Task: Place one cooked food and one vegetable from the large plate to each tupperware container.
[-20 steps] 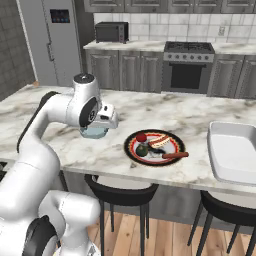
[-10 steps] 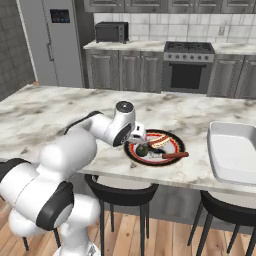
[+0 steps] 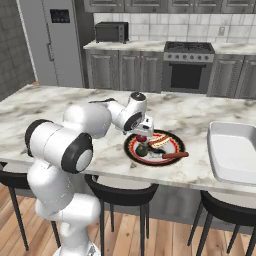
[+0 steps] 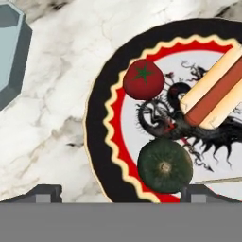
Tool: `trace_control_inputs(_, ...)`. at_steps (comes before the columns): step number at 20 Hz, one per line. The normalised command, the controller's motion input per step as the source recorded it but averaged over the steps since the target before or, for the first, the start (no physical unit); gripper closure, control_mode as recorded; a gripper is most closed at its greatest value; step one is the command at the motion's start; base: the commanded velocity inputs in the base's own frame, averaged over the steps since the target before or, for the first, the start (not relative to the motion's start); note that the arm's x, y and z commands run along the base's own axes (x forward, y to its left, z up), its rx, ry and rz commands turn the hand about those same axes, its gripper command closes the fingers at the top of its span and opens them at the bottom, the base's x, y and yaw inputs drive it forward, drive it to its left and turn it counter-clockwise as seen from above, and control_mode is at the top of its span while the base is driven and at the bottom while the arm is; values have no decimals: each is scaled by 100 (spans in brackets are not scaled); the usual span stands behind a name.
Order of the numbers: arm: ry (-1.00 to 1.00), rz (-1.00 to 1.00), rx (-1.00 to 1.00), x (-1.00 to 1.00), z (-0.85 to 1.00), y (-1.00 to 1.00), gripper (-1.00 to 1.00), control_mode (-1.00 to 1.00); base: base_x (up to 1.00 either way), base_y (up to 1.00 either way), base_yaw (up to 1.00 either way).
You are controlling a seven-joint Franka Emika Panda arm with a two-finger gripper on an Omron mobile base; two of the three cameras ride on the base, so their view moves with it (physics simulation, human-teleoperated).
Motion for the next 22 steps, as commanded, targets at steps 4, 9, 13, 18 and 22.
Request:
trace_control_inputs(4,4,-2,0,37,-40,0,-100,-100,0,0,0)
trace_control_inputs(9,5,0,0,34,-44,0,-100,-100,0,0,0)
trace_control_inputs(13,0,0,1,40,-19,-6,-100,-100,0,0,0)
trace_control_inputs(18,5,0,0,28,-34,0,-100,-100,0,0,0)
trace_control_inputs(22,3,0,0,31,-39,0,-100,-100,0,0,0)
